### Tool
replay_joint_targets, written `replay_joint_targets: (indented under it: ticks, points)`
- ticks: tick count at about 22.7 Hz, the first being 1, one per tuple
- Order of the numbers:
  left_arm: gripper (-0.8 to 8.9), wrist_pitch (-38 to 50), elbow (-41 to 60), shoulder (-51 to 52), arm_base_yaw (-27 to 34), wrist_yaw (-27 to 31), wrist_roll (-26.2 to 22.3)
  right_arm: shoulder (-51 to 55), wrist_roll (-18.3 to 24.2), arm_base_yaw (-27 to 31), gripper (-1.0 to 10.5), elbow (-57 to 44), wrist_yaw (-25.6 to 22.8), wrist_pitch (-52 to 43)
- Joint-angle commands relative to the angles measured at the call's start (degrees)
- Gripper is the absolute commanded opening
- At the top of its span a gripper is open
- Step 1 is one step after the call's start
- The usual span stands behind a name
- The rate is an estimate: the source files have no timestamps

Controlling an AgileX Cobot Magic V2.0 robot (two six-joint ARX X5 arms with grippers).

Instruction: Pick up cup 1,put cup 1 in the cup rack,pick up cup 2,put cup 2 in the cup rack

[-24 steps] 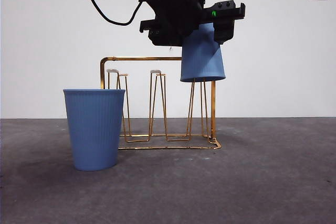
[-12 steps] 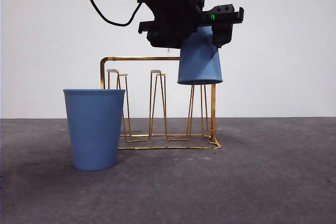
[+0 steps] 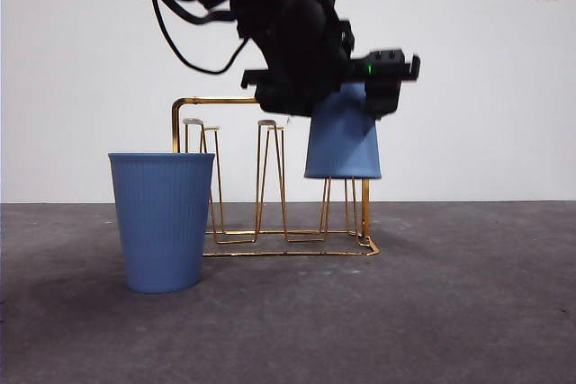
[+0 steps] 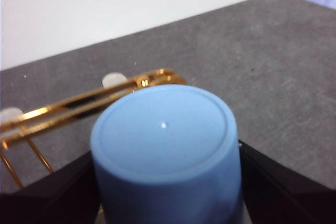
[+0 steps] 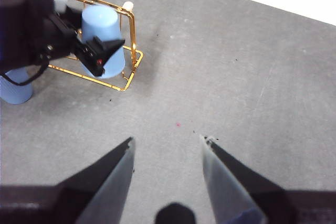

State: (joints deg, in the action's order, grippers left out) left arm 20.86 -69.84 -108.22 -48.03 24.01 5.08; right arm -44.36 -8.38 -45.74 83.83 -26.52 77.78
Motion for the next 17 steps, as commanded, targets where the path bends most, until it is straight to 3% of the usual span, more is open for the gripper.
replay_joint_targets:
  ticks: [1, 17]
  points:
    - [-0.08, -0.4, 0.1, -1.2, 0.0, -0.2, 2.0, 0.2, -0.7, 0.0, 2.2, -0.5, 0.0, 1.2]
    - [-0.08, -4.9, 0.1, -4.8, 0.1, -1.1, 5.9, 0.1, -0.7, 0.0, 2.2, -0.5, -0.1, 1.2]
